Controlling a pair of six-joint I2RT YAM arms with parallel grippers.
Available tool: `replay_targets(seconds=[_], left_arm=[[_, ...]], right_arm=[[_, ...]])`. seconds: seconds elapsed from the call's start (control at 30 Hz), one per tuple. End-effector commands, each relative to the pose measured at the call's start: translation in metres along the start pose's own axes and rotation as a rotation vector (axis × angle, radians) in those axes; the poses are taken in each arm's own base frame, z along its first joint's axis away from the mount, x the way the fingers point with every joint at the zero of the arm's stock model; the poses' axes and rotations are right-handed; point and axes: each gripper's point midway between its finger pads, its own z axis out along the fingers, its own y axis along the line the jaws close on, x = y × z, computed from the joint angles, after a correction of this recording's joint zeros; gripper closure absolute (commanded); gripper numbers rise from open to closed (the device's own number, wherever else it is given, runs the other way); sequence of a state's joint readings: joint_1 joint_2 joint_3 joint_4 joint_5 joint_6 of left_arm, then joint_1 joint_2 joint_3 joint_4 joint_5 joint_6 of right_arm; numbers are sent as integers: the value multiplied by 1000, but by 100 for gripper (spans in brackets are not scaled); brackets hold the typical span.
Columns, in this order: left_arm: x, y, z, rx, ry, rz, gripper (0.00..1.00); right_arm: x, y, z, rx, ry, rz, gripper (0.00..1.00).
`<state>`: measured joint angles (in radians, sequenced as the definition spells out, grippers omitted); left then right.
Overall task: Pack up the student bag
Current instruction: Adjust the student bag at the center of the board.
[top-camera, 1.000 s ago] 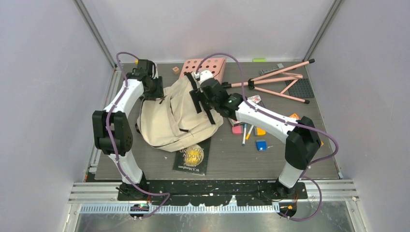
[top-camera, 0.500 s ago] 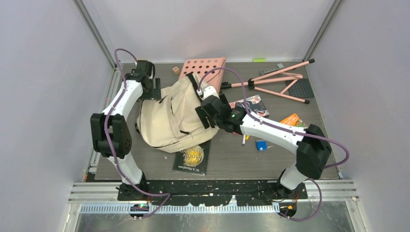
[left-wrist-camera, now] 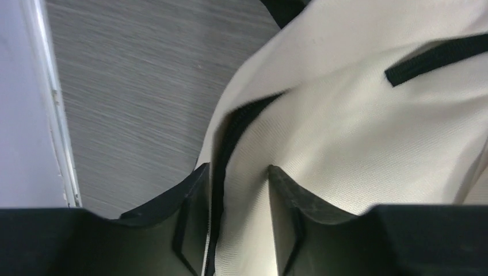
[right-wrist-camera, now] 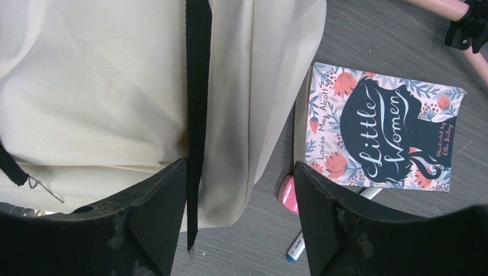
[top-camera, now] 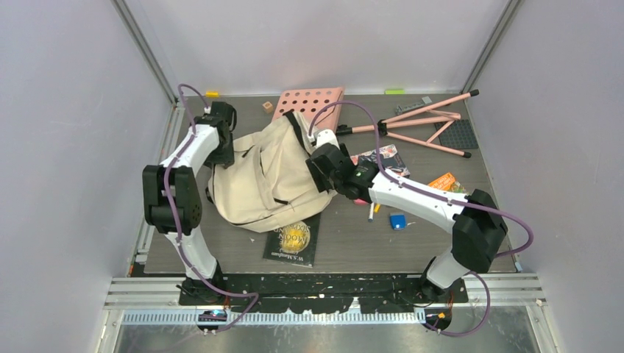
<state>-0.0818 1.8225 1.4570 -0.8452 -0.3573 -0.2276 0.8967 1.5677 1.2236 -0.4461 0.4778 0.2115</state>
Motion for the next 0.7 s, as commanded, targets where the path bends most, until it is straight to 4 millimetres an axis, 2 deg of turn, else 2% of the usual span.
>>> replay_targets(seconds=[0.0, 0.03, 0.17, 0.3, 0.33, 0.43, 0.47, 0.53, 0.6, 0.67], left_arm=[[29, -15, -1, 92, 57, -122, 67], [34, -15, -3, 102, 51, -141, 72], [58, -14, -13, 128, 47, -186, 90], [86, -19, -29, 198, 44, -241, 93], [88, -19, -38, 222, 19, -262, 93], [105, -26, -51, 290, 5, -315, 92], [110, -29, -55, 316, 1, -320, 91], [121, -27, -60, 324, -3, -324, 86], [122, -17, -67, 296, -29, -321, 73], [116, -5, -77, 261, -68, -316, 55]], right_arm=[[0, -3, 13, -20, -3, 57, 32], [3, 1, 14, -54, 8, 59, 32], [11, -4, 21, -112, 38, 93, 39], [10, -8, 24, -175, 27, 131, 59], [8, -10, 25, -182, 20, 141, 68], [5, -15, 29, -183, 14, 146, 84], [3, -18, 30, -175, 10, 149, 90], [2, -22, 31, -157, 8, 146, 94], [0, -24, 30, -146, 2, 147, 95], [-2, -26, 26, -146, -7, 153, 93]])
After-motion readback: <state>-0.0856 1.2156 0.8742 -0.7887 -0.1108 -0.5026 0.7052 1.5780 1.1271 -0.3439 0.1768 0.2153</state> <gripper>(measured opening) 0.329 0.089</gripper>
